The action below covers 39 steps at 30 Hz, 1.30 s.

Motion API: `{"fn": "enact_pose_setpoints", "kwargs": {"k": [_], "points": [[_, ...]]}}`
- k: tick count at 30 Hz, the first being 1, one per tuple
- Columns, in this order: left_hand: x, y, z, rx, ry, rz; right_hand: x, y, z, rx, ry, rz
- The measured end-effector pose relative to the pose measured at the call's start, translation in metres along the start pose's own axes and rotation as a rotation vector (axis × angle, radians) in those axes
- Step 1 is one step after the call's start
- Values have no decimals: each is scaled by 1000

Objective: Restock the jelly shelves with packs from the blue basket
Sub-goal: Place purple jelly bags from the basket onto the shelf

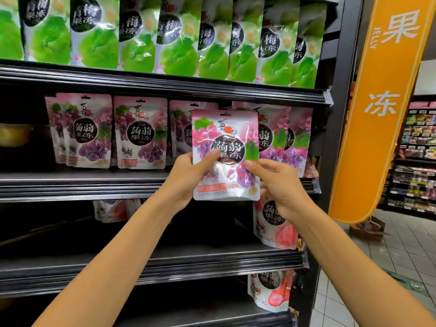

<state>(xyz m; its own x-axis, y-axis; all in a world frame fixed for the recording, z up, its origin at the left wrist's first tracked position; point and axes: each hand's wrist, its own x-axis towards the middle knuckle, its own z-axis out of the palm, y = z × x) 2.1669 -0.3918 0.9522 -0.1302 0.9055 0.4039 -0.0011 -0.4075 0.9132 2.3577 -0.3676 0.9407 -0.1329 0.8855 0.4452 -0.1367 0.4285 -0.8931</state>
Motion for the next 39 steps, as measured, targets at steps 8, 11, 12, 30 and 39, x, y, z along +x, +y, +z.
{"fn": "enact_pose_setpoints", "kwargs": {"k": [8, 11, 12, 30, 39], "points": [[-10, -7, 7, 481, 120, 381, 42, -5, 6, -100, 200, -48], [-16, -16, 16, 711, 75, 506, 49, -5, 13, -131, 233, -110], [-16, -21, 18, 739, 51, 489, 50, -4, 15, -140, 244, -124], [-12, -47, 34, 997, 76, 518, 34, 15, -4, -635, 289, -402], [-13, -55, 35, 1007, 111, 541, 28, 23, -3, -635, 317, -387]]}}
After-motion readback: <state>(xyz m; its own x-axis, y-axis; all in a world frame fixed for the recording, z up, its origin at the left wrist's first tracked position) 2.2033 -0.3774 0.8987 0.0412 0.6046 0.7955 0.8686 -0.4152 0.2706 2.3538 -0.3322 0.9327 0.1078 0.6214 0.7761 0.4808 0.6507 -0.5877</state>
